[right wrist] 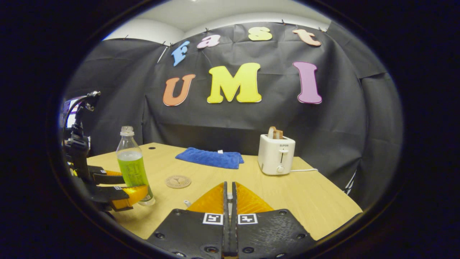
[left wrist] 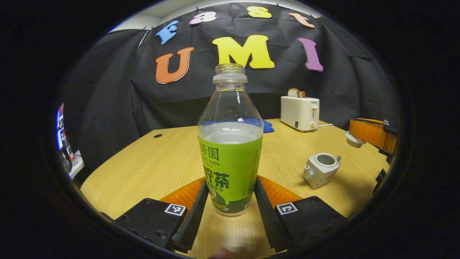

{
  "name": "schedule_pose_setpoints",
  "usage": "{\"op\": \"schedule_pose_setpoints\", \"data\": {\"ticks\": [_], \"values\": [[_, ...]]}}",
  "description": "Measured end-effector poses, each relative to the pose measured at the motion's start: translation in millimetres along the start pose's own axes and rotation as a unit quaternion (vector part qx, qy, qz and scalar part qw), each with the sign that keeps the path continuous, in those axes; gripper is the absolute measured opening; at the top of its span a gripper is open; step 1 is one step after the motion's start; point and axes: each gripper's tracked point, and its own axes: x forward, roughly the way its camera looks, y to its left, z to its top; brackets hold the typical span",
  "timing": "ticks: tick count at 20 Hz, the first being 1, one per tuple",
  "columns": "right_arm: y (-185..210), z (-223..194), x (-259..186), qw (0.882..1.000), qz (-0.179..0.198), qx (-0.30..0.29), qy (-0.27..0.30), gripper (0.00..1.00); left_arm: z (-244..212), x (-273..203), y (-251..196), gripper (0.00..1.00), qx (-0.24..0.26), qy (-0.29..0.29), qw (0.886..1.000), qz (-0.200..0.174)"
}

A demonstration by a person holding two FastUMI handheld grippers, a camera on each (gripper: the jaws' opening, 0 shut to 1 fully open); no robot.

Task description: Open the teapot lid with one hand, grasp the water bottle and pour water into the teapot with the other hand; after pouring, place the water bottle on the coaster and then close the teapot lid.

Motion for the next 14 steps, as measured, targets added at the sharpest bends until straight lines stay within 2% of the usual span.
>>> {"op": "schedule_pose_setpoints", "data": {"ticks": [3,7,14], "values": [[-12.6,1.0,-7.0,1.0,-0.001,0.002,0.0,0.0,13.1,-7.4,9.4,0.76,0.098,0.001,0.995,0.029],[-32.6,-1.5,-16.9,1.0,-0.009,0.007,0.001,0.0,21.1,-13.0,15.2,0.75,0.21,0.009,0.976,0.049],[-68.0,-11.4,-32.0,1.0,-0.024,0.009,0.012,0.0,31.4,-10.5,27.0,0.75,0.38,0.052,0.921,0.072]]}}
